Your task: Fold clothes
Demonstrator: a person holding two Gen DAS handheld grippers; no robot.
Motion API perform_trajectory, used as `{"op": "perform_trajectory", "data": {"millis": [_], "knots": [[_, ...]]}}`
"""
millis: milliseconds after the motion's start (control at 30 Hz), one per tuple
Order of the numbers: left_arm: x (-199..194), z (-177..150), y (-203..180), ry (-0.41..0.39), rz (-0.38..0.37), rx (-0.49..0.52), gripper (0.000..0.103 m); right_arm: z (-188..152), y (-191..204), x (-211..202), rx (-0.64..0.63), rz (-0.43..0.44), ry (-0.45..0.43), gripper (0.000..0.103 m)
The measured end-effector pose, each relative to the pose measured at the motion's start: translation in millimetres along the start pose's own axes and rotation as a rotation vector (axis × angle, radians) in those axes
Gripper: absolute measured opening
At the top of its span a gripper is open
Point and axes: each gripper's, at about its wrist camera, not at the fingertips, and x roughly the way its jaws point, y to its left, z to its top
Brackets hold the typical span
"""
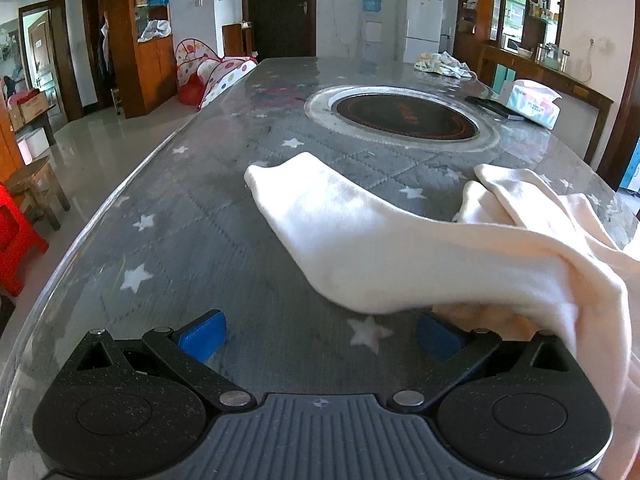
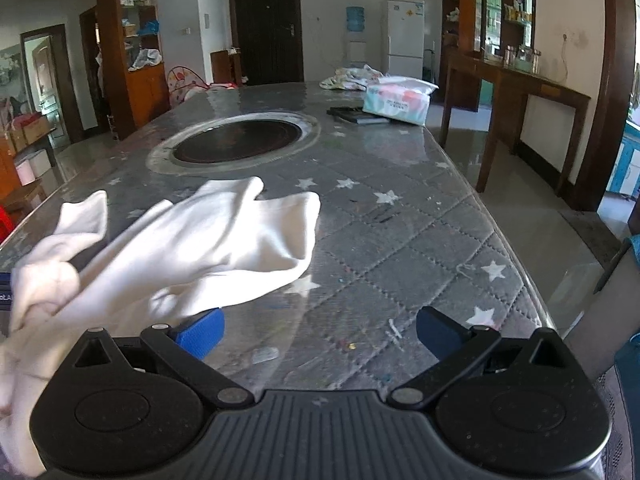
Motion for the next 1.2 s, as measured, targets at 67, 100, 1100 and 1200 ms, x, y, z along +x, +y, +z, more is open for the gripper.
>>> {"op": "perform_trajectory", "data": {"millis": [67, 100, 1100, 1200], "knots": [[-4, -3, 0, 0.004, 0.0, 0.0, 0.103, -1, 2, -5, 0.0, 0.007, -0.003, 0.103], [-7, -4, 0, -0.001, 0.004, -0.001, 0.103, -2, 2, -7, 0.001, 0.011, -0.004, 0.103], [-80, -26, -24, -0.026, -0.032, 0.033, 0.103, -25, 39, -59, -0.037, 0.097, 0.021, 0.103], [-85, -30, -28, -0.023, -0.04, 0.042, 0.103, -29, 42, -63, -0.041, 0.105, 0.025, 0.103]]}}
